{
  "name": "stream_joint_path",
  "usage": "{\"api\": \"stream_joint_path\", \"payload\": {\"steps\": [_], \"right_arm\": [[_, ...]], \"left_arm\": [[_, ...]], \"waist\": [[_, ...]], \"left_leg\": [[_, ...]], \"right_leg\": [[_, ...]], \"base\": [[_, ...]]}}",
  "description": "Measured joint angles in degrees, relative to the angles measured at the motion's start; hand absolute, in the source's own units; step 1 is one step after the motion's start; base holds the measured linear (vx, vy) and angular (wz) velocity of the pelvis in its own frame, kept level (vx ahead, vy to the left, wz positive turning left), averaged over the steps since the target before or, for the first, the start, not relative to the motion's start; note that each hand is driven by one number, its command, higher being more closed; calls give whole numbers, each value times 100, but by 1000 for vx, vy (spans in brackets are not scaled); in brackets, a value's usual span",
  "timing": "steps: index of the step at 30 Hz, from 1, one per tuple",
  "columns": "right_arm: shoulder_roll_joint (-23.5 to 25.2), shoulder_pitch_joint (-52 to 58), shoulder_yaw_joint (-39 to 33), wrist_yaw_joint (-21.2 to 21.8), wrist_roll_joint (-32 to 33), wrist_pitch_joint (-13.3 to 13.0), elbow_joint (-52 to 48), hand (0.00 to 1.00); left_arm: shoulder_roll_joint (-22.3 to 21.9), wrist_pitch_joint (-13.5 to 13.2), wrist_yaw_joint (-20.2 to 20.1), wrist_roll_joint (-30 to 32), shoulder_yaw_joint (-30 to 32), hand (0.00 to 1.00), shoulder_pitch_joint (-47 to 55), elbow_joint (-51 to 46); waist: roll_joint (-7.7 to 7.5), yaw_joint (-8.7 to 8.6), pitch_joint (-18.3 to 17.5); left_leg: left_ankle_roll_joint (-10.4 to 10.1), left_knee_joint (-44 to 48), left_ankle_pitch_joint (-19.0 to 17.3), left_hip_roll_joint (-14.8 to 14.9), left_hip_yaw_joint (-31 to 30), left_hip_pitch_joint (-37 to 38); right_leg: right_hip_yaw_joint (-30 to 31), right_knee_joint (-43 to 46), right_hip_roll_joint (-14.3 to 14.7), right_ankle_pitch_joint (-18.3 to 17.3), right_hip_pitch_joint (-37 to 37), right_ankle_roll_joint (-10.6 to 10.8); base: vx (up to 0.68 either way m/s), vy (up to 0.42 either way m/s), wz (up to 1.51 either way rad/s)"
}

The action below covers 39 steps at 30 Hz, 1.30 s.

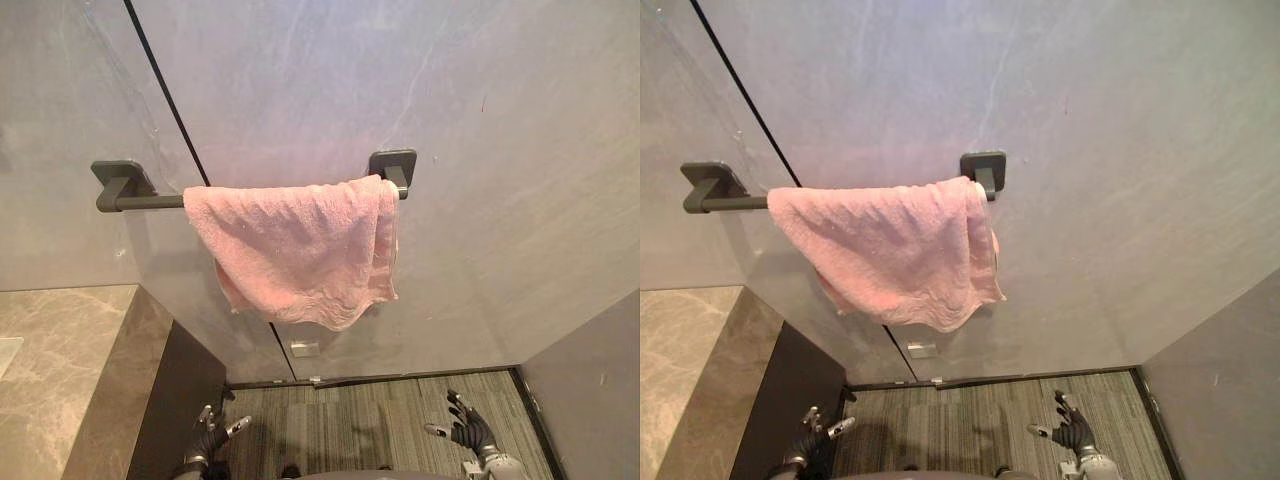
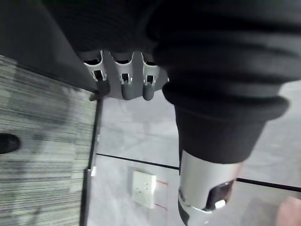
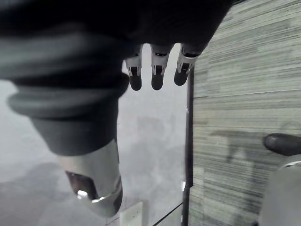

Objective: Organize washtable

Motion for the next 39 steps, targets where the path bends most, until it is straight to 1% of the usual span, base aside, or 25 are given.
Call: {"api": "stream_joint_path", "payload": {"steps": [7,11,18,20,21,23,24,25,26,27,28,29,30,31,32,33,34,35,36,37,38,39], "right_arm": [[38,-1,-148,-137,-170,66,380,0],[48,-18,-202,-164,-213,88,578,0],[37,-61,-348,-165,-323,105,611,0],[37,-73,-346,-162,-338,126,611,0],[34,-116,-341,-161,-367,137,610,0],[38,-232,-300,-159,-406,175,608,0],[43,-285,-218,-157,-436,179,591,0],[42,-292,-124,-151,-434,187,577,0],[45,-279,-80,-145,-434,191,567,0],[80,-190,-58,-141,-432,197,530,0],[140,-90,-51,-127,-429,204,524,0],[181,0,-50,-123,-424,203,518,0],[218,68,-17,-119,-418,203,505,0],[208,58,77,-116,-408,202,394,0],[210,15,107,-119,-377,198,270,0],[171,-112,108,-131,-341,196,134,0],[122,-178,110,-136,-315,196,71,0],[34,-230,118,-166,-237,191,-164,0],[16,-233,122,-171,-191,185,-265,0],[-25,-243,140,-171,-165,167,-423,0],[-47,-240,141,-179,-146,159,-442,0],[-46,-223,154,-188,-135,160,-405,0]], "left_arm": [[-5,44,-5,231,0,0,-12,494],[-6,46,-4,247,1,0,-30,702],[-6,46,-2,249,3,0,-3,712],[-6,46,-2,250,2,0,-4,713],[-7,44,-3,251,2,0,-2,712],[8,44,0,251,1,0,-21,694],[38,44,4,251,-9,0,-132,667],[71,44,11,249,-72,0,-250,645],[95,45,14,247,-150,0,-309,614],[121,42,7,247,-295,0,-412,415],[138,17,11,248,-314,0,-481,214],[153,-6,11,248,-325,0,-488,110],[152,-10,15,247,-342,0,-481,-6],[206,-11,18,246,-335,0,-484,-65],[237,-9,19,246,-334,0,-486,-95],[227,6,32,238,-329,0,-513,-95],[152,8,36,237,-329,0,-514,-95],[-89,5,34,216,-394,0,-490,-105],[-168,-1,43,197,-397,0,-449,-107],[-324,3,56,185,-433,0,-434,-92],[-435,4,58,185,-457,0,-436,-96],[-467,2,58,173,-487,0,-415,-88]], "waist": [[-11,-2,-6],[-18,-1,-9],[-27,5,-4],[-47,10,4],[-51,30,15],[-73,58,29],[-146,4,90],[-193,22,148],[-197,12,163],[-170,-4,161],[-179,-6,185],[-209,-7,167],[-321,11,96],[-424,30,44],[-497,58,41],[-517,123,62],[-430,186,115],[-272,360,162],[-263,380,161],[-164,422,208],[35,398,223],[28,376,258]], "left_leg": [[-1,0,0,0,8,10],[-6,0,-4,-1,25,17],[-34,-1,-29,22,201,96],[-37,-1,-37,30,265,86],[-65,0,-85,39,373,42],[-59,35,-88,32,503,-96],[1,278,-128,3,490,-354],[9,488,-205,1,460,-523],[18,581,-239,23,396,-635],[29,717,-246,96,212,-843],[18,877,-232,112,-37,-1029],[8,981,-229,102,-203,-1148],[-60,1114,-188,102,-416,-1347],[-120,1326,-148,113,-571,-1618],[-180,1525,-109,129,-624,-1852],[-224,1697,-26,253,-621,-2087],[-263,1690,38,355,-604,-2112],[-239,1614,248,544,-564,-2153],[-260,1583,345,563,-558,-2190],[-361,1458,448,663,-563,-2226],[-408,1305,570,807,-614,-2223],[-292,1197,688,868,-615,-2212]], "right_leg": [[4,16,-6,-15,1,1],[21,17,0,-15,3,2],[198,65,20,-15,-27,-1],[301,113,22,-22,-106,-9],[365,259,19,-66,-269,-20],[515,833,-29,-271,-698,-4],[638,1376,-87,-498,-1044,74],[838,1755,-98,-588,-1263,130],[973,1888,-83,-594,-1337,142],[1245,2085,-47,-656,-1416,216],[1427,2775,-88,-993,-1553,163],[1521,3186,-135,-1130,-1574,198],[1704,3650,-229,-1242,-1560,268],[1911,3824,-338,-1354,-1513,330],[2047,3700,-350,-1494,-1474,454],[2077,3515,-182,-1629,-1475,406],[2049,3404,-88,-1638,-1455,403],[1806,3029,12,-1786,-1283,301],[1667,2900,13,-1885,-1231,150],[1354,2756,128,-2017,-1163,-81],[1096,2754,264,-2011,-1104,-100],[912,2780,322,-2001,-1076,-138]], "base": [[0,0,0],[0,0,0],[-17,8,-12],[-23,13,-25],[-28,20,-43],[-24,10,-35],[-59,-40,-3],[-56,-41,14],[-61,-16,52],[2,-8,95],[10,-43,117],[31,-160,115],[6,-276,104],[-33,-404,93],[-88,-389,71],[-122,-316,32],[-225,-314,11],[-228,-291,5],[-281,-326,36],[-240,-258,72],[-247,-240,91],[-242,-217,106]]}}
